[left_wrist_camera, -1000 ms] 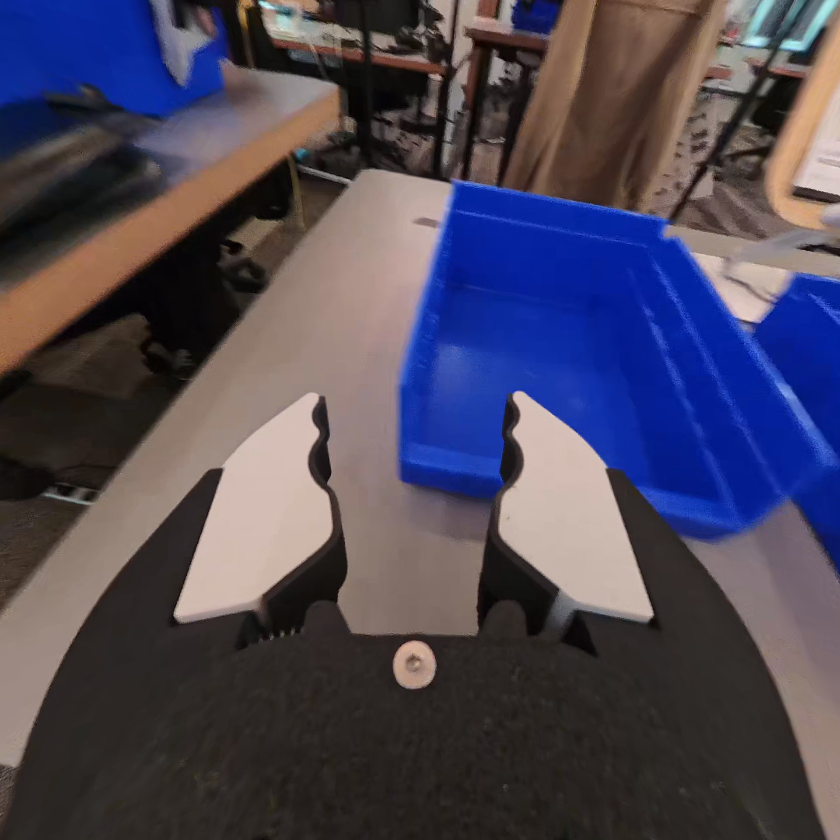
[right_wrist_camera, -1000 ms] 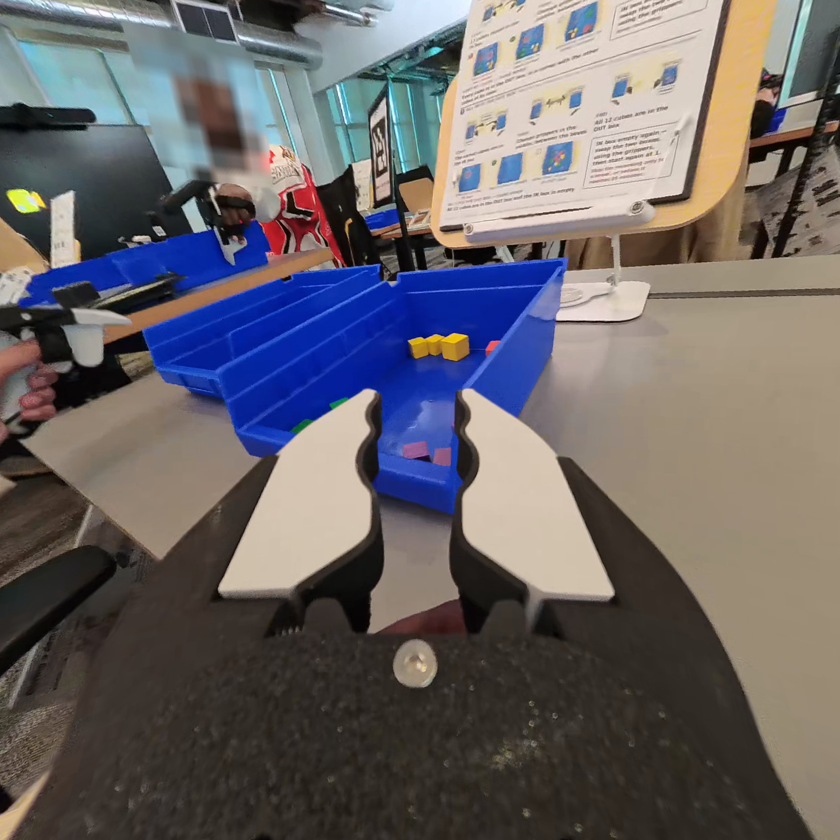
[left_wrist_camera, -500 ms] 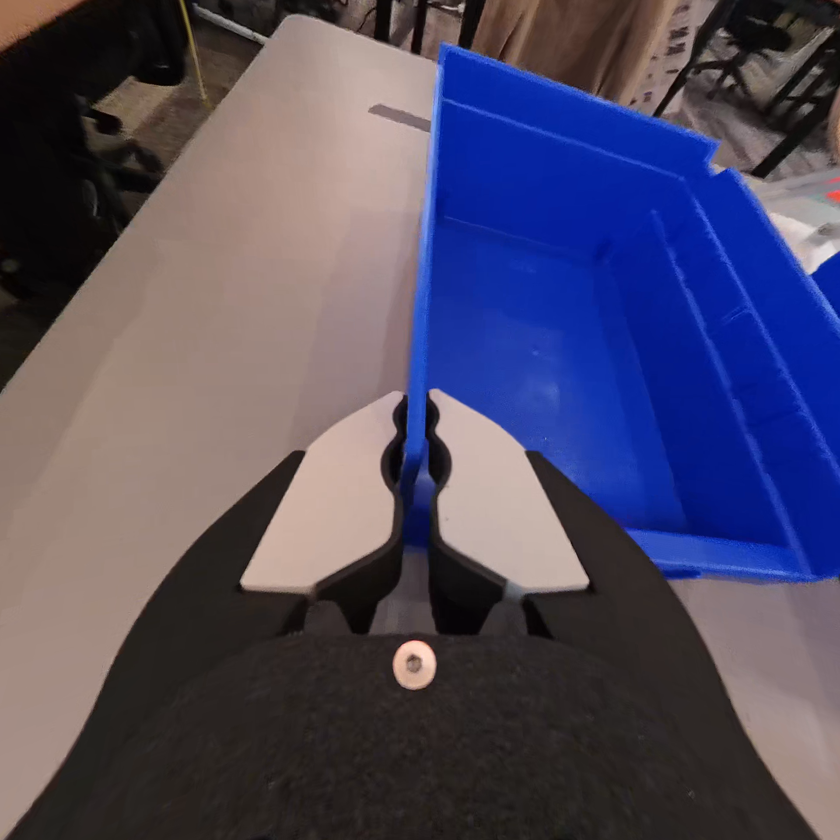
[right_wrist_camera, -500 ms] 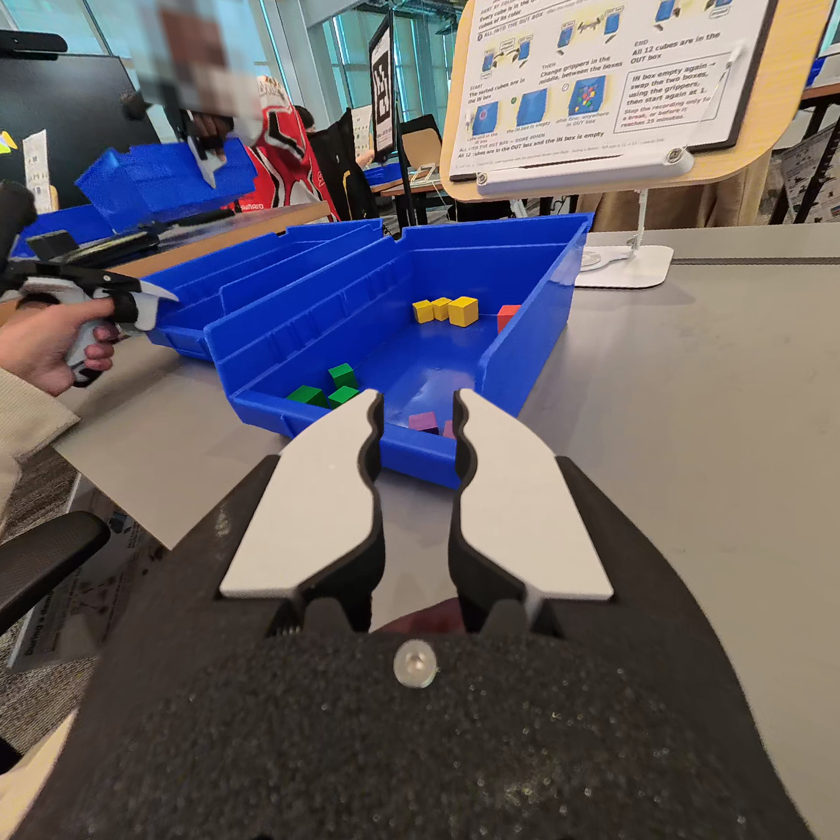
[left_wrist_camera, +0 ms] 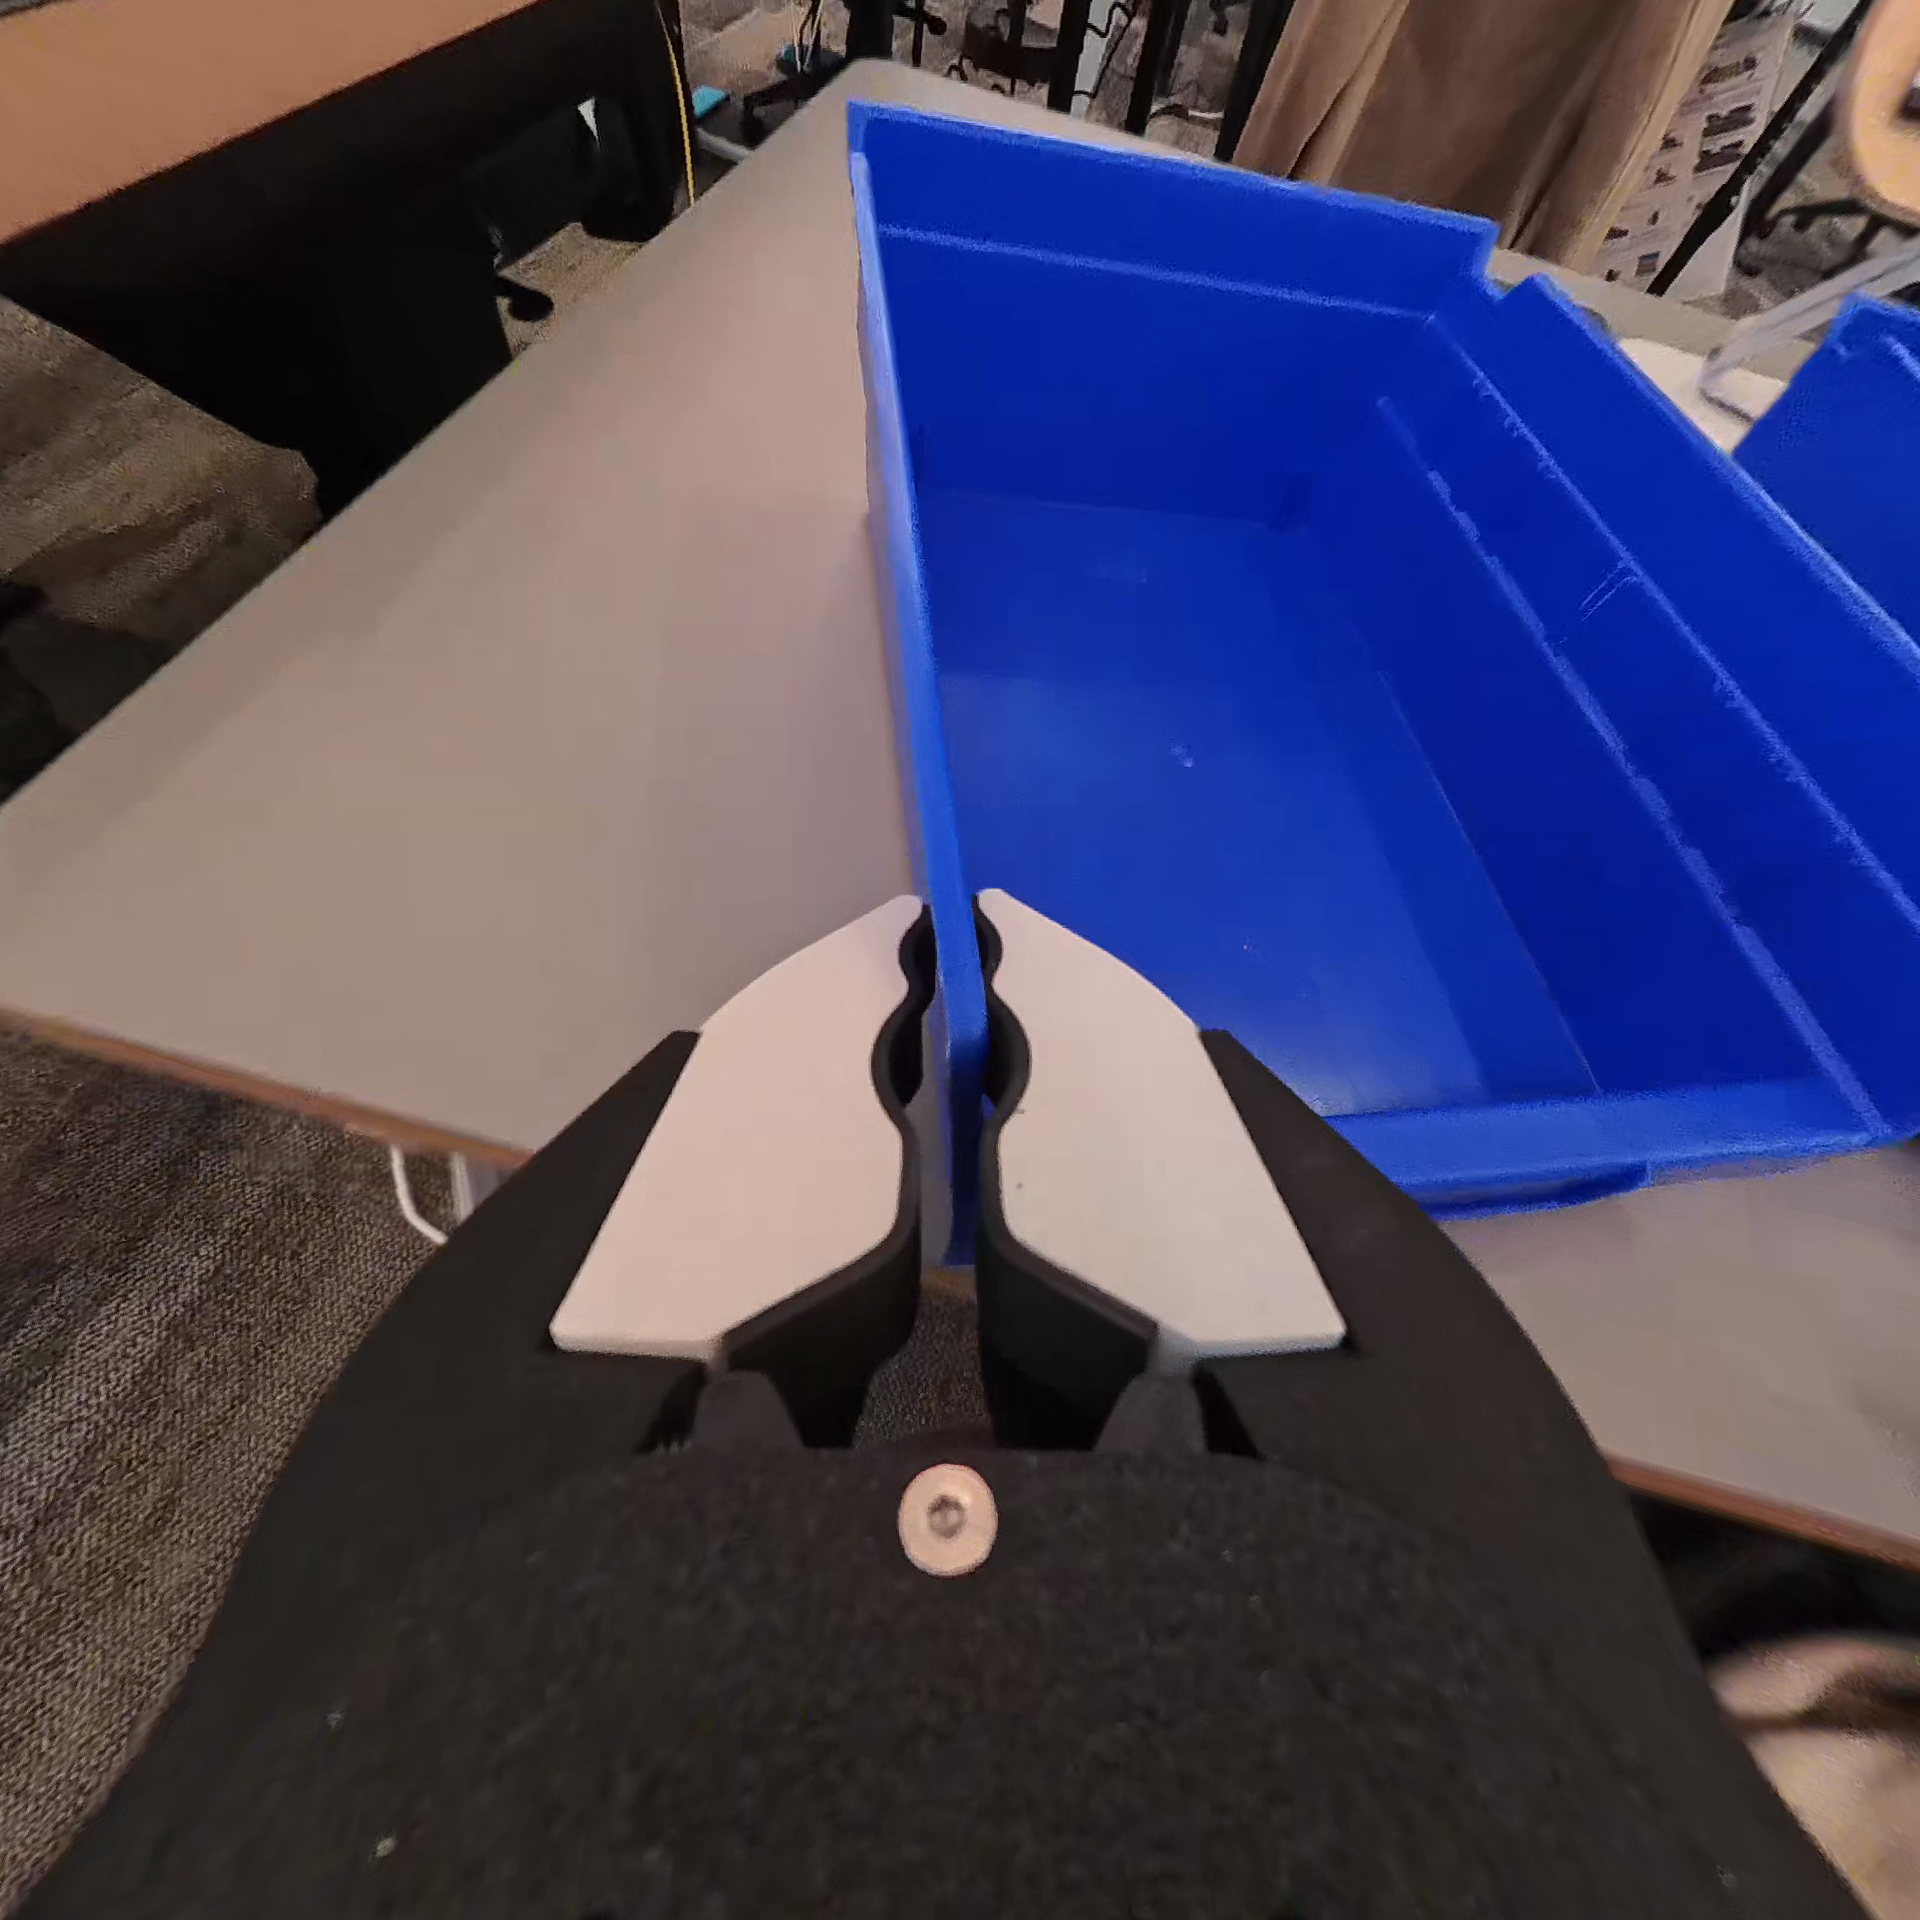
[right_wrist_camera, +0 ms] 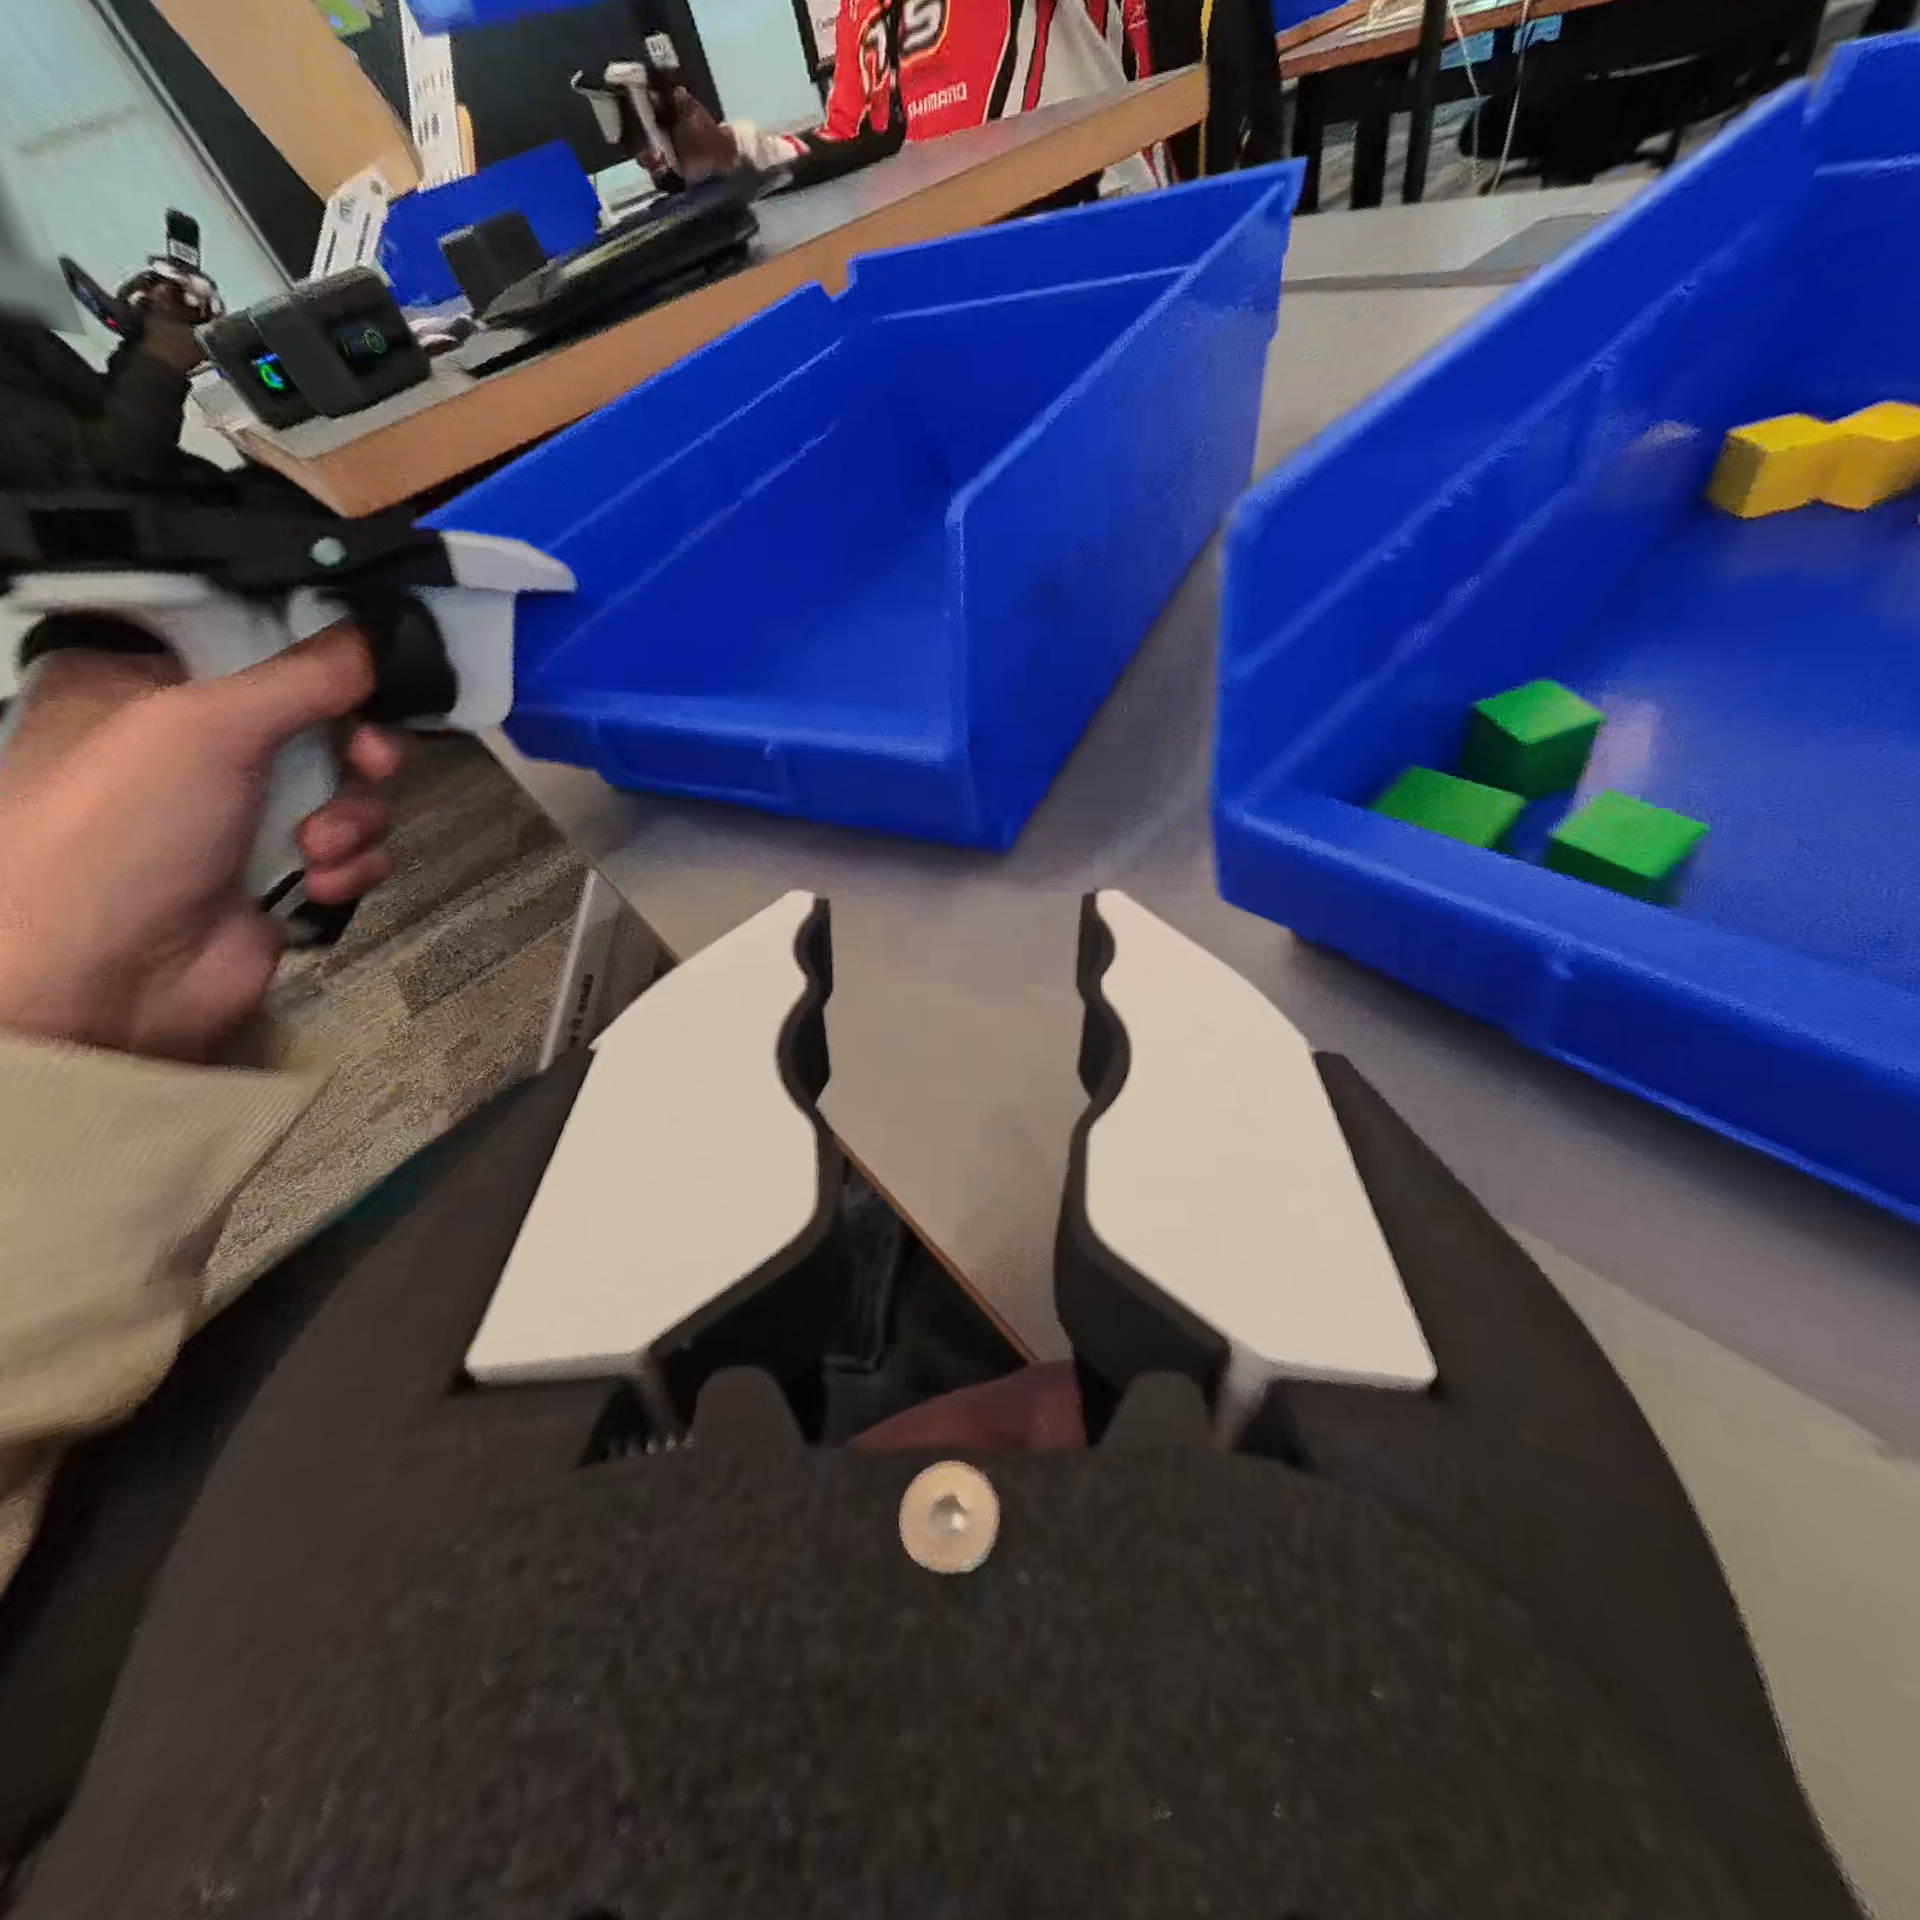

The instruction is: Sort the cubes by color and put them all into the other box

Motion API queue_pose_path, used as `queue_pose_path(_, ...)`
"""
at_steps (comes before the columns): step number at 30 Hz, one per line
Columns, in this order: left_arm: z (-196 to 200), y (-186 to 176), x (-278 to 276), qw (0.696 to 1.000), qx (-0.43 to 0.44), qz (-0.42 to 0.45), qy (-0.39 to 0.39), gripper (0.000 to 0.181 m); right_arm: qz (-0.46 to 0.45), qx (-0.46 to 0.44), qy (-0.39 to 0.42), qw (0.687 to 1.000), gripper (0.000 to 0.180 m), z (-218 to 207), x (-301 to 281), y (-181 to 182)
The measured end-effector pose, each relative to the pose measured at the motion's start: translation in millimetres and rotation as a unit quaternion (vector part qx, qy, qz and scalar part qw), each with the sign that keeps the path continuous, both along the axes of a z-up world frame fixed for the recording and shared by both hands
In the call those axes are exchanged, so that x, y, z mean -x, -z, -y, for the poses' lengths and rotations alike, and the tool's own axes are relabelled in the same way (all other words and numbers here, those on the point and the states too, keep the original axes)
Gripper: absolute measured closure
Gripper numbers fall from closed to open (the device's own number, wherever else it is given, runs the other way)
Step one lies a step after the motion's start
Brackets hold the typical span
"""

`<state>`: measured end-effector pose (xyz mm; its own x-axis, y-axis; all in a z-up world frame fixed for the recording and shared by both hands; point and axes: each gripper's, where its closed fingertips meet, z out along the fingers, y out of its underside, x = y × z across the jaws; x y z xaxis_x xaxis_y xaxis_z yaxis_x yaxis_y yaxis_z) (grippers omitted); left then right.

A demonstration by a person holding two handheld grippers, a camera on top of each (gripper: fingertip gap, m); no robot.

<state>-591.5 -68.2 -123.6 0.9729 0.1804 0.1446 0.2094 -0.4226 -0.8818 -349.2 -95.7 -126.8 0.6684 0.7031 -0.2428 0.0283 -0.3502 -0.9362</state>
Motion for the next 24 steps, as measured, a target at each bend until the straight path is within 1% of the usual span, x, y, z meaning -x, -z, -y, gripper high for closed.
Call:
queue_pose_path(5,47.3,-2.0,-14.5,0.999,-0.032,0.019,0.006,0.176,-0.008,0.005,0.011,1.0,0.13,-5.7,44.4,-9.5)
queue_pose_path(7,60.2,-1.5,-22.5,0.999,-0.04,0.025,0.014,0.176,-0.018,-0.016,0.018,1.0,0.131,-5.2,52.2,-18.7)
queue_pose_path(8,66.4,-1.9,-26.1,0.999,-0.046,0.018,0.013,0.177,-0.014,-0.022,0.029,0.999,0.124,-6.0,53.8,-19.0)
queue_pose_path(9,72.6,-2.4,-28.7,0.999,-0.051,0.006,0.009,0.177,-0.009,-0.029,0.038,0.999,0.121,-6.9,54.9,-18.3)
queue_pose_path(10,78.6,-3.1,-30.8,0.998,-0.057,-0.009,0.003,0.177,-0.001,-0.038,0.046,0.998,0.123,-8.2,54.8,-17.5)
queue_pose_path(11,84.3,-3.4,-32.7,0.998,-0.063,-0.023,-0.002,0.176,0.001,-0.043,0.063,0.997,0.136,-11.2,51.0,-17.4)
queue_pose_path(13,93.7,-3.5,-39.8,0.996,-0.081,-0.044,-0.003,0.174,-0.036,-0.04,0.09,0.994,0.159,-18.5,41.2,-20.7)
queue_pose_path(16,107.8,-8.0,-55.0,0.99,-0.103,-0.099,-0.009,0.171,-0.042,-0.06,0.121,0.99,0.173,-26.5,33.5,-24.8)
queue_pose_path(18,115.7,-22.6,-62.3,0.983,-0.127,-0.132,-0.02,0.17,-0.051,-0.079,0.13,0.987,0.176,-27.3,30.0,-35.8)
queue_pose_path(20,117.6,-47.4,-66.2,0.973,-0.154,-0.169,-0.031,0.171,-0.065,-0.11,0.138,0.982,0.176,-26.4,25.8,-56.0)
queue_pose_path(22,112.7,-79.7,-70.0,0.964,-0.184,-0.19,-0.037,0.174,-0.088,-0.14,0.147,0.975,0.176,-25.4,18.2,-83.3)
queue_pose_path(24,99.6,-116.4,-81.9,0.953,-0.218,-0.206,-0.03,0.175,-0.118,-0.178,0.167,0.963,0.177,-27.0,0.5,-118.3)
